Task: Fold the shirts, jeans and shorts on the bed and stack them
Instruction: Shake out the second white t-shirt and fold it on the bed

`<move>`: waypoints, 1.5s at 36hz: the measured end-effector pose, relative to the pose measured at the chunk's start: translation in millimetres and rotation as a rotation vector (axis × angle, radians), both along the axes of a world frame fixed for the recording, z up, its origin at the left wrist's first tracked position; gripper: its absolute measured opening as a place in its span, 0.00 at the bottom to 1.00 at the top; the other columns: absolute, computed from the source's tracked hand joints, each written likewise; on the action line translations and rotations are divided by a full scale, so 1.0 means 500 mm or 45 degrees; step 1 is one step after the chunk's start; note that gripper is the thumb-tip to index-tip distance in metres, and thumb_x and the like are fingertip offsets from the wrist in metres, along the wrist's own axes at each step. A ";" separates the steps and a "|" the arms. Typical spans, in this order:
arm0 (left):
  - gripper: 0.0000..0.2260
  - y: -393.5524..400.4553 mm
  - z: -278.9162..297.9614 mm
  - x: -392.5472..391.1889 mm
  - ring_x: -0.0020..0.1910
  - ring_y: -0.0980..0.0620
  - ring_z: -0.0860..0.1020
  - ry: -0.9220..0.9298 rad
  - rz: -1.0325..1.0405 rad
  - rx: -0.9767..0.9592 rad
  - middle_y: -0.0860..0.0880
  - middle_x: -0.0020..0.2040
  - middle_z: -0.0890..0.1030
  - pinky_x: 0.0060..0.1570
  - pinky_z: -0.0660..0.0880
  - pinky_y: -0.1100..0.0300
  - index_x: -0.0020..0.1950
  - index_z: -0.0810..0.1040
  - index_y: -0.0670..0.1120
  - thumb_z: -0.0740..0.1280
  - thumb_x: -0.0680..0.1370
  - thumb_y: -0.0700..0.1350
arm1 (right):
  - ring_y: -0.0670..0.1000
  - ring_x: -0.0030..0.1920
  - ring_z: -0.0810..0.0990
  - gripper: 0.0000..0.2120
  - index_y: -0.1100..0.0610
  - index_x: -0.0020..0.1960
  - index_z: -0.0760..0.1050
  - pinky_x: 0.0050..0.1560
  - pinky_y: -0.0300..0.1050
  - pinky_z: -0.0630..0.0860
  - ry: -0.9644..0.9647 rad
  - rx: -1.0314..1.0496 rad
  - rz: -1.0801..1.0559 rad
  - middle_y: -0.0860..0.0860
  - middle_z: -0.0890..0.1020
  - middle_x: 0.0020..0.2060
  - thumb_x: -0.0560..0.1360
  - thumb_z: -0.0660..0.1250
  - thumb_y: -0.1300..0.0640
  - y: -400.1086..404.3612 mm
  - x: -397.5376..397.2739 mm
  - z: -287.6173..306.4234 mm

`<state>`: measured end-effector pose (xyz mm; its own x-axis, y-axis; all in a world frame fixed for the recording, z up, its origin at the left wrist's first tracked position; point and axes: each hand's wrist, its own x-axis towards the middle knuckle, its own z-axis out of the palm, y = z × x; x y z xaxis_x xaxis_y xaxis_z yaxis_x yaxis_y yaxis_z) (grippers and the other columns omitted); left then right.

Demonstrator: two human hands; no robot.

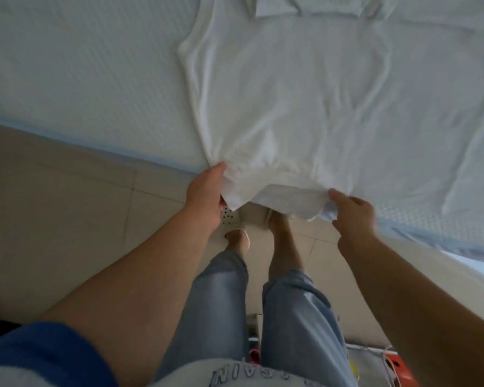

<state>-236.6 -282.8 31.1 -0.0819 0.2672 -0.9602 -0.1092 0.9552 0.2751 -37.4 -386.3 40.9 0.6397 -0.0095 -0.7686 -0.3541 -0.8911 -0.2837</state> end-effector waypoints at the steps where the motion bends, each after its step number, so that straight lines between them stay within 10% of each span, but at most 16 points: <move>1: 0.06 -0.005 0.001 0.005 0.48 0.49 0.81 -0.013 -0.007 -0.021 0.47 0.49 0.82 0.44 0.79 0.57 0.48 0.78 0.48 0.69 0.75 0.49 | 0.51 0.40 0.74 0.11 0.57 0.44 0.77 0.49 0.49 0.75 0.062 -0.008 -0.111 0.50 0.76 0.37 0.70 0.72 0.50 -0.004 -0.003 -0.003; 12: 0.05 -0.029 0.012 0.006 0.33 0.53 0.82 0.071 -0.142 0.047 0.52 0.33 0.84 0.36 0.78 0.59 0.44 0.78 0.47 0.68 0.75 0.48 | 0.46 0.44 0.82 0.06 0.55 0.47 0.77 0.41 0.39 0.73 0.483 0.262 -0.315 0.49 0.83 0.43 0.73 0.70 0.55 -0.036 -0.021 -0.003; 17: 0.13 -0.001 0.040 0.020 0.45 0.47 0.83 -0.127 0.006 -0.086 0.46 0.47 0.85 0.41 0.79 0.53 0.56 0.79 0.43 0.68 0.75 0.49 | 0.45 0.34 0.79 0.09 0.55 0.33 0.77 0.38 0.37 0.74 0.324 0.399 -0.220 0.44 0.81 0.26 0.72 0.69 0.61 -0.009 -0.001 0.040; 26: 0.15 0.159 0.118 0.120 0.54 0.44 0.80 -0.402 0.142 0.015 0.42 0.56 0.81 0.50 0.77 0.51 0.62 0.76 0.42 0.59 0.80 0.48 | 0.46 0.31 0.69 0.14 0.52 0.25 0.72 0.33 0.41 0.68 0.203 0.802 -0.117 0.45 0.70 0.25 0.68 0.69 0.51 0.141 0.101 0.119; 32: 0.15 0.328 0.114 0.229 0.55 0.45 0.80 -0.335 0.214 0.189 0.43 0.58 0.81 0.55 0.77 0.51 0.63 0.76 0.41 0.58 0.80 0.46 | 0.43 0.25 0.69 0.13 0.53 0.27 0.72 0.26 0.35 0.65 0.133 0.970 -0.018 0.43 0.72 0.22 0.68 0.70 0.53 0.341 0.199 0.100; 37: 0.13 0.427 0.090 0.301 0.39 0.47 0.82 -0.236 0.212 0.262 0.45 0.37 0.83 0.39 0.80 0.54 0.46 0.77 0.44 0.57 0.81 0.49 | 0.43 0.27 0.75 0.09 0.54 0.34 0.74 0.30 0.38 0.72 0.191 0.862 0.125 0.43 0.77 0.25 0.71 0.70 0.55 0.471 0.266 0.057; 41: 0.15 0.459 0.080 0.325 0.44 0.46 0.84 -0.209 -0.015 0.259 0.45 0.48 0.85 0.39 0.80 0.52 0.57 0.79 0.45 0.62 0.79 0.53 | 0.48 0.39 0.81 0.07 0.54 0.41 0.74 0.45 0.49 0.81 0.372 0.701 0.175 0.48 0.81 0.37 0.70 0.72 0.56 0.501 0.292 0.024; 45: 0.06 0.442 0.081 0.330 0.30 0.54 0.82 0.101 -0.325 0.304 0.50 0.35 0.84 0.25 0.76 0.63 0.49 0.79 0.45 0.71 0.73 0.42 | 0.49 0.39 0.82 0.06 0.55 0.42 0.76 0.40 0.45 0.80 0.456 0.669 0.199 0.47 0.82 0.37 0.69 0.72 0.58 0.498 0.298 0.020; 54: 0.16 0.483 0.047 0.304 0.47 0.56 0.80 0.082 -0.367 0.629 0.55 0.52 0.81 0.46 0.79 0.56 0.59 0.75 0.53 0.66 0.75 0.36 | 0.48 0.39 0.82 0.10 0.52 0.48 0.77 0.35 0.41 0.78 0.482 0.831 0.068 0.48 0.83 0.40 0.72 0.68 0.66 0.477 0.290 0.013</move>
